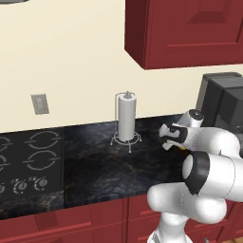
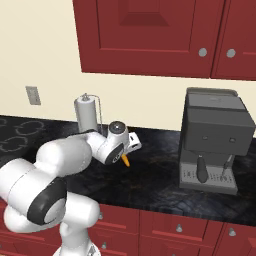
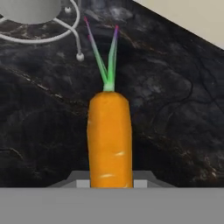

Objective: Place the two vegetables and bowl onto the tray for setting up a vegetable dip station.

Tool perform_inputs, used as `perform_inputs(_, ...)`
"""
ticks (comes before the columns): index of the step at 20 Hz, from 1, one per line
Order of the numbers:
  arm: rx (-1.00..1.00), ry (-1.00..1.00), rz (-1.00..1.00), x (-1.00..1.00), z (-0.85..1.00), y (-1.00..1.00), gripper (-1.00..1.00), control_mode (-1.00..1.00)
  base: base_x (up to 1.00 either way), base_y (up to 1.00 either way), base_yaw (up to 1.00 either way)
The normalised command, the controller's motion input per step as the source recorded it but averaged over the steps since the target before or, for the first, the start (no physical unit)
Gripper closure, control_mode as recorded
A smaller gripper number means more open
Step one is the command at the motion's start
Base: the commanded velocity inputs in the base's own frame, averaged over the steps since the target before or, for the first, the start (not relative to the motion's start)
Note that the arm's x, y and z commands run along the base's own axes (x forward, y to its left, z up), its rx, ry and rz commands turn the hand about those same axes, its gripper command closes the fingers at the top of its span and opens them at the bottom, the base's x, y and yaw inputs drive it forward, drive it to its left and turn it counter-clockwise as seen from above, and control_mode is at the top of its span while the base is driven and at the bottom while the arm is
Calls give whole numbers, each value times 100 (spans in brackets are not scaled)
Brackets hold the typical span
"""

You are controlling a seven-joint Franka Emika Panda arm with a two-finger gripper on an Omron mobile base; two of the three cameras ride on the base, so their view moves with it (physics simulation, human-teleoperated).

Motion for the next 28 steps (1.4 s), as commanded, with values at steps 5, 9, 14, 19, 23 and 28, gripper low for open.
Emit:
perform_inputs(5,-3,0,0,-47,60,0,100,-100,0,0,0)
perform_inputs(9,-3,2,0,-40,64,0,100,-100,0,0,0)
perform_inputs(14,-1,3,0,-60,55,0,100,-100,0,0,0)
perform_inputs(19,0,4,-1,-68,40,2,100,-100,0,0,0)
perform_inputs(23,0,4,-5,-58,34,7,100,-100,0,0,0)
perform_inputs(28,0,6,-6,-45,40,8,100,-100,0,0,0)
